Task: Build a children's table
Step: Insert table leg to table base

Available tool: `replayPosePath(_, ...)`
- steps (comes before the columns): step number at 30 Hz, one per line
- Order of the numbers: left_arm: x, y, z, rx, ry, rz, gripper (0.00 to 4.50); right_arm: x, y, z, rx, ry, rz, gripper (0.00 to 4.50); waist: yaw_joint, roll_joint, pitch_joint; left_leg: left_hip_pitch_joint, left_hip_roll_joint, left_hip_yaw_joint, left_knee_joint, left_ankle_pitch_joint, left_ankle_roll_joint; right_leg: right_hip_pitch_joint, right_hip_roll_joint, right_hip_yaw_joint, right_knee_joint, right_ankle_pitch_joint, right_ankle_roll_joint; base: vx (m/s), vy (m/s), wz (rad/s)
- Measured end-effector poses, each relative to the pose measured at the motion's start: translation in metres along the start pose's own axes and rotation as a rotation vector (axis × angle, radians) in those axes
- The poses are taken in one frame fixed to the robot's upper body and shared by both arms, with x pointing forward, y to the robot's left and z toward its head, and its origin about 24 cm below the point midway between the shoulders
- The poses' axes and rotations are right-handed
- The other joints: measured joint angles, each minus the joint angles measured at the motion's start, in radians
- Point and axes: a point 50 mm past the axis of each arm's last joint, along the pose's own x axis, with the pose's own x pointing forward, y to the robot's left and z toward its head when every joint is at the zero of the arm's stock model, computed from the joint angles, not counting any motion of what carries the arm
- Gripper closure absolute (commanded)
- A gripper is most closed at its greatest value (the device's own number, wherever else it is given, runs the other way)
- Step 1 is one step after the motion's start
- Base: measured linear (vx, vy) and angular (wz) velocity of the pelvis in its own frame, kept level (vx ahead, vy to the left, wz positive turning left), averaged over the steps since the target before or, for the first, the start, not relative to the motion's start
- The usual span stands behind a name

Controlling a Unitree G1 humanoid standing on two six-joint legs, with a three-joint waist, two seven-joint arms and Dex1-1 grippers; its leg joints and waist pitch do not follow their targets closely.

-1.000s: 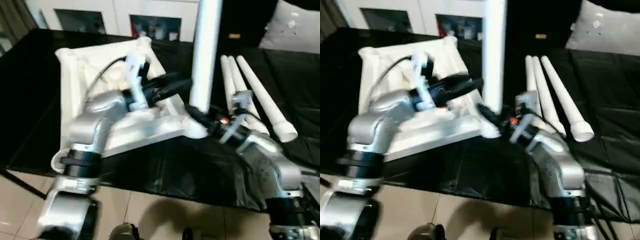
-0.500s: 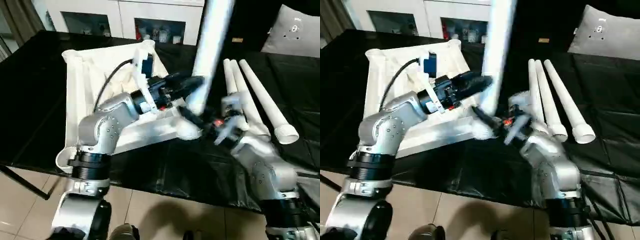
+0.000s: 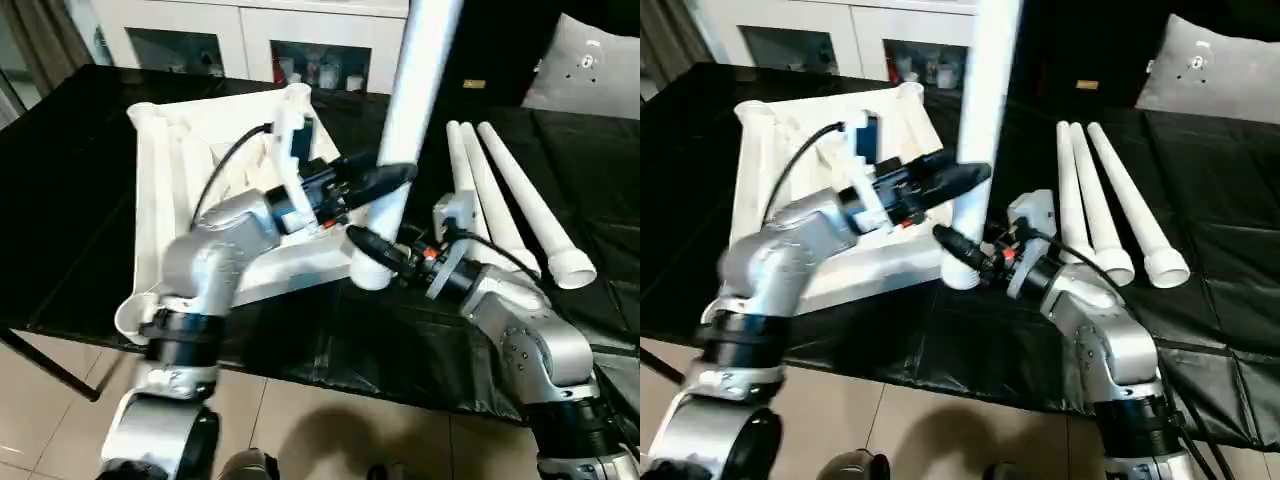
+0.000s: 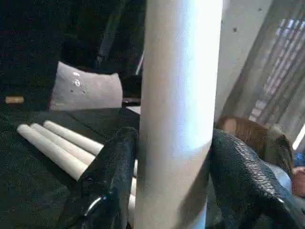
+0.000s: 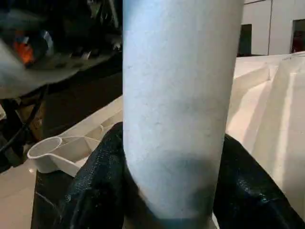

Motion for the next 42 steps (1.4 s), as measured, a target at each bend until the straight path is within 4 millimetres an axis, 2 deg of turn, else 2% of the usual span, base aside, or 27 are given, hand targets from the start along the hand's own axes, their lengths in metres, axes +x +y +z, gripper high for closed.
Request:
replayPosePath(5, 0.0001, 0.0002, 0.0003, 0.004, -0.006, 0.005, 2.61, 0.0, -0.0006, 0.0011, -0.007, 0.002, -0.003, 2.61, -0.003, 0.0, 0.0, 0.0, 0.0, 0.0, 0.0, 0.0, 0.0, 0.0, 0.0, 0.0, 0.0, 0.0, 0.0, 0.0, 0.0, 0.0)
replayPosePath(17, 0.0013, -0.0009, -0.0006, 0.055, -0.005, 0.008, 2.68, 0.0003, -0.0012, 0.0014, -0.018, 0.007, -0.011, 2.61, -0.002, 0.001, 0.0, 0.0, 0.0, 0.0, 0.002, 0.0, 0.0, 0.0, 0.0, 0.0, 0.001, 0.001, 0.0, 0.0, 0.0, 0.0)
replayPosePath(23, 0.005, -0.005, -0.0024, 0.164, 0.024, -0.005, 2.68, 0.0002, -0.0025, 0.0, -0.025, 0.02, -0.023, 2.61, -0.002, 0.001, -0.001, 0.0, 0.0, 0.0, 0.002, 0.0, 0.0, 0.0, 0.0, 0.0, 0.001, 0.002, 0.001, 0.0, 0.0, 0.0)
replayPosePath(34, 0.0093, 0.0, -0.0032, 0.106, -0.005, 0.081, 2.68, 0.0005, -0.0079, 0.0037, -0.04, 0.026, -0.056, 2.61, -0.003, -0.005, -0.003, 0.0, 0.0, 0.0, 0.003, 0.001, -0.001, 0.0, 0.0, 0.0, 0.001, 0.004, 0.002, 0.0, 0.0, 0.0)
replayPosePath(42, 0.0091, 0.0013, -0.0038, 0.102, -0.004, 0.1, 2.68, 0.0012, -0.0082, 0.003, -0.038, 0.028, -0.075, 2.61, -0.003, -0.006, -0.004, 0.0, 0.0, 0.0, 0.003, 0.001, -0.001, 0.0, 0.0, 0.0, 0.001, 0.004, 0.002, 0.0, 0.0, 0.0)
